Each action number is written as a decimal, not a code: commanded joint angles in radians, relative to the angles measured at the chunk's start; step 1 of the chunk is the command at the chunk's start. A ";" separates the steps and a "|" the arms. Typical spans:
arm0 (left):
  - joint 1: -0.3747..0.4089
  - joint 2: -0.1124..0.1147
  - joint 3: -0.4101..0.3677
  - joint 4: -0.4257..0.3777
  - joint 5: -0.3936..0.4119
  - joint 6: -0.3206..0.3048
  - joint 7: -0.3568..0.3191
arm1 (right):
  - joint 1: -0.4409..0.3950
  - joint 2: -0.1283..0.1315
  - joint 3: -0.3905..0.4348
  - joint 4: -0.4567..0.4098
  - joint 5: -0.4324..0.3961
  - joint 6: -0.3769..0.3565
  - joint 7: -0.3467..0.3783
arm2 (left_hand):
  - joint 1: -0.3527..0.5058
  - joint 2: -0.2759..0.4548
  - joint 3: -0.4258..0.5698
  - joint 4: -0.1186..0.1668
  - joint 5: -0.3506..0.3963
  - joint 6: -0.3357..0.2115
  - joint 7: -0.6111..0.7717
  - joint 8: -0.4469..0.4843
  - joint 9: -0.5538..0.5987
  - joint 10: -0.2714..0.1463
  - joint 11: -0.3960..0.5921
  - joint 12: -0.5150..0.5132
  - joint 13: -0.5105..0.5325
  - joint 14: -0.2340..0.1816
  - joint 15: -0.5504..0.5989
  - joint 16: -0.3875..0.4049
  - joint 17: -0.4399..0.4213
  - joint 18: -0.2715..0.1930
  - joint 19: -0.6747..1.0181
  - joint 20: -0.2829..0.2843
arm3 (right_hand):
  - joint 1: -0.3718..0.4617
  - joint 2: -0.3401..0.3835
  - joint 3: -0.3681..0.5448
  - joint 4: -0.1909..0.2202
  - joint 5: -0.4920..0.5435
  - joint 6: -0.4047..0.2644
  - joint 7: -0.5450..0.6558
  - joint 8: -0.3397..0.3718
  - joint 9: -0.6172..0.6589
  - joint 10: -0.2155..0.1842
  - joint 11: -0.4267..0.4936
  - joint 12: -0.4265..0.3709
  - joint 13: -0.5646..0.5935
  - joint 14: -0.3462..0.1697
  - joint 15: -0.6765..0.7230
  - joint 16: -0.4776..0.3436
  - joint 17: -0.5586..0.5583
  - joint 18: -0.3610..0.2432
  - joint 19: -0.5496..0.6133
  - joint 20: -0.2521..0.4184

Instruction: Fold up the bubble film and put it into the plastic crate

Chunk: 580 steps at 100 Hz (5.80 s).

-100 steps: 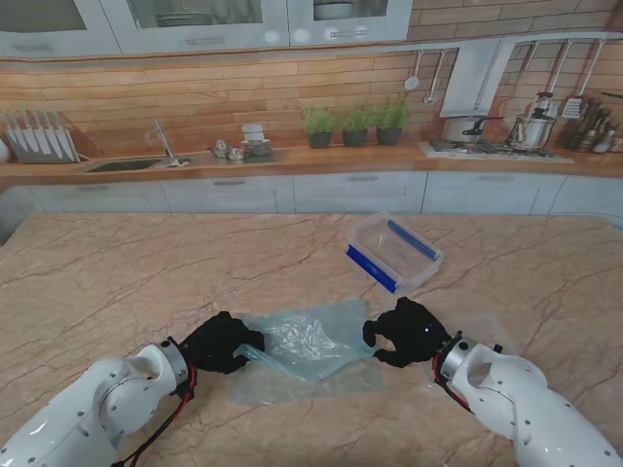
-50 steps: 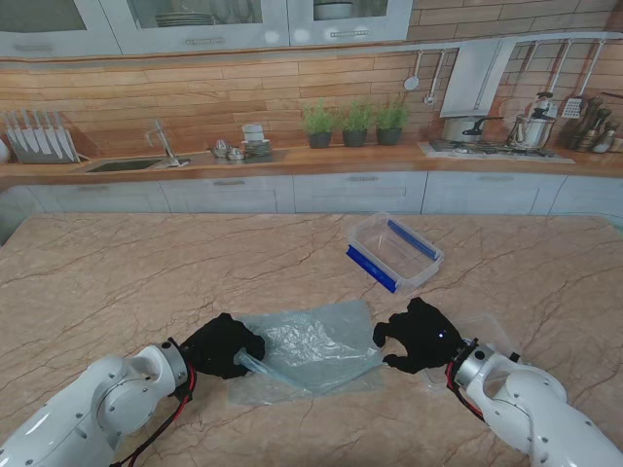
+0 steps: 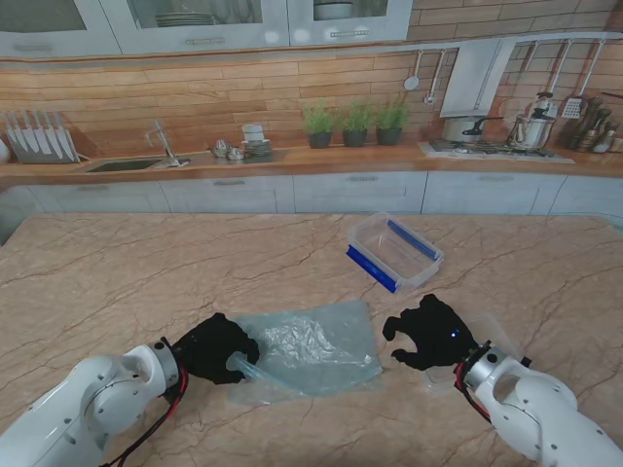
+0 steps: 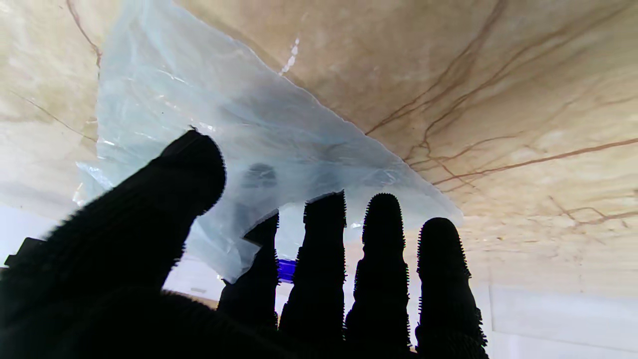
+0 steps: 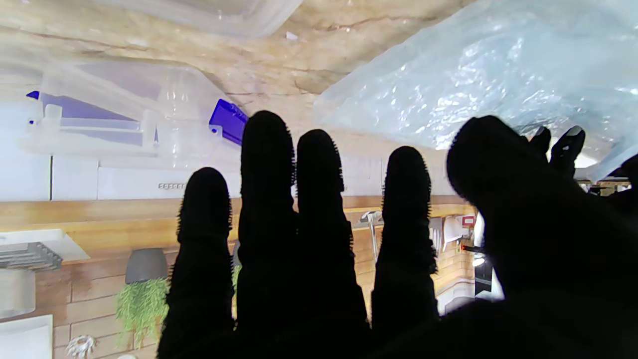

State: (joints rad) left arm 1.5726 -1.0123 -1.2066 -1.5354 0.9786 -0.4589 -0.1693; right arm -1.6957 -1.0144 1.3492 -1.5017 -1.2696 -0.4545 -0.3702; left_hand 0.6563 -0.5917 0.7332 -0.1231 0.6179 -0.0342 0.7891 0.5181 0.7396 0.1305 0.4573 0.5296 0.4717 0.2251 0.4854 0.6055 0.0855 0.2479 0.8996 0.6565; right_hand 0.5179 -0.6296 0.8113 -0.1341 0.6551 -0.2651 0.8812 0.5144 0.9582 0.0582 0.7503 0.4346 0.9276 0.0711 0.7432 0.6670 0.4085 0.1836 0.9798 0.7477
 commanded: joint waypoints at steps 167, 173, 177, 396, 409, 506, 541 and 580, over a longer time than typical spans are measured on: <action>-0.100 -0.056 0.211 -0.015 -0.062 0.306 0.226 | 0.076 -0.091 -0.255 -0.164 0.409 0.595 0.220 | 0.117 0.305 -0.274 0.065 -0.061 0.111 -0.270 -0.060 -0.099 0.107 -0.079 -0.056 -0.043 0.071 0.064 0.027 0.042 0.035 0.207 0.071 | -0.027 0.081 -0.150 0.109 -0.047 0.118 -0.302 0.015 -0.010 0.213 0.105 0.035 0.073 0.166 0.355 0.084 0.111 0.077 0.471 0.047; -0.120 -0.057 0.236 0.006 -0.062 0.319 0.228 | 0.100 -0.093 -0.273 -0.149 0.422 0.626 0.233 | 0.119 0.307 -0.277 0.066 -0.059 0.112 -0.268 -0.059 -0.101 0.107 -0.079 -0.056 -0.043 0.071 0.068 0.030 0.043 0.036 0.212 0.073 | -0.021 0.087 -0.156 0.110 -0.049 0.124 -0.306 0.013 -0.008 0.217 0.112 0.037 0.076 0.168 0.364 0.085 0.111 0.079 0.479 0.047; -0.133 -0.058 0.251 0.018 -0.065 0.330 0.228 | 0.114 -0.094 -0.284 -0.140 0.429 0.646 0.242 | 0.121 0.307 -0.278 0.066 -0.059 0.114 -0.267 -0.058 -0.102 0.110 -0.078 -0.055 -0.045 0.072 0.069 0.032 0.041 0.037 0.213 0.073 | -0.012 0.092 -0.170 0.112 -0.050 0.127 -0.310 0.011 -0.010 0.218 0.120 0.039 0.076 0.167 0.372 0.085 0.111 0.077 0.486 0.045; -0.341 -0.058 0.518 0.202 -0.097 0.505 0.130 | 0.524 -0.109 -0.739 0.202 0.462 1.014 0.402 | 0.091 0.297 -0.294 0.068 -0.068 0.130 -0.237 -0.048 -0.116 0.121 -0.044 -0.043 -0.069 0.087 0.108 0.049 0.033 0.040 0.269 0.063 | 0.159 -0.197 0.051 -0.006 0.033 0.080 0.168 0.205 -0.012 0.192 0.297 0.128 0.249 0.077 0.470 0.070 0.291 0.054 0.575 -0.044; -0.341 -0.058 0.519 0.201 -0.098 0.505 0.127 | 0.517 -0.111 -0.730 0.196 0.464 0.996 0.392 | 0.096 0.298 -0.298 0.069 -0.067 0.128 -0.237 -0.048 -0.116 0.119 -0.045 -0.043 -0.070 0.087 0.107 0.049 0.031 0.039 0.269 0.063 | 0.179 -0.157 0.063 -0.007 0.092 0.033 0.253 0.264 -0.123 0.231 0.252 0.132 0.116 0.115 0.425 0.083 0.157 0.074 0.484 -0.043; -0.230 -0.098 0.392 0.129 -0.179 0.504 0.272 | 0.333 -0.145 -0.416 0.011 0.736 0.731 0.293 | 0.090 0.281 -0.225 0.079 -0.165 0.195 -0.345 -0.115 -0.176 0.138 -0.056 -0.060 -0.107 0.094 0.132 0.071 0.028 0.029 0.303 0.082 | 0.211 0.050 0.023 0.069 0.026 0.075 0.293 0.323 0.031 0.267 0.011 -0.066 0.075 0.248 -0.141 -0.211 0.056 0.201 0.096 -0.241; -0.223 -0.115 0.383 0.100 -0.347 0.550 0.204 | 0.367 -0.159 -0.395 0.000 0.893 0.785 0.348 | 0.126 0.354 -0.366 0.078 -0.102 0.226 -0.371 -0.156 -0.149 0.152 -0.055 -0.051 -0.112 0.116 0.134 0.078 0.002 0.041 0.299 0.081 | 0.208 0.056 0.019 0.073 0.008 0.103 0.307 0.307 0.093 0.289 0.167 -0.026 0.225 0.226 0.138 -0.116 0.150 0.180 0.271 -0.218; -0.213 -0.168 0.367 0.106 -0.557 0.613 0.258 | 0.433 -0.153 -0.420 0.037 0.888 0.770 0.392 | 0.174 0.492 -0.603 0.084 -0.006 0.350 -0.455 -0.279 -0.089 0.220 -0.075 -0.093 -0.097 0.184 0.167 0.055 0.000 0.077 0.332 0.052 | 0.207 0.066 0.009 0.074 -0.007 0.087 0.307 0.314 0.059 0.276 0.172 -0.025 0.181 0.222 0.193 -0.089 0.100 0.154 0.281 -0.210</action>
State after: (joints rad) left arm 1.3525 -1.1616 -0.8377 -1.4286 0.4376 0.1403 0.0858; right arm -1.2754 -1.1652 0.9344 -1.4632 -0.3997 0.3169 0.0111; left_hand 0.8134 -0.1506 0.1625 -0.0753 0.6031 0.2999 0.3710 0.2512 0.6472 0.3311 0.3920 0.4504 0.3828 0.3849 0.6318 0.6675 0.0981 0.3118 1.1948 0.7152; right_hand 0.7115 -0.6106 0.8337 -0.0897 0.6683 -0.1491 1.1480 0.8190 1.0297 0.3219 0.8926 0.3972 1.1001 0.2924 0.8904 0.5597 0.5284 0.3600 1.2131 0.5197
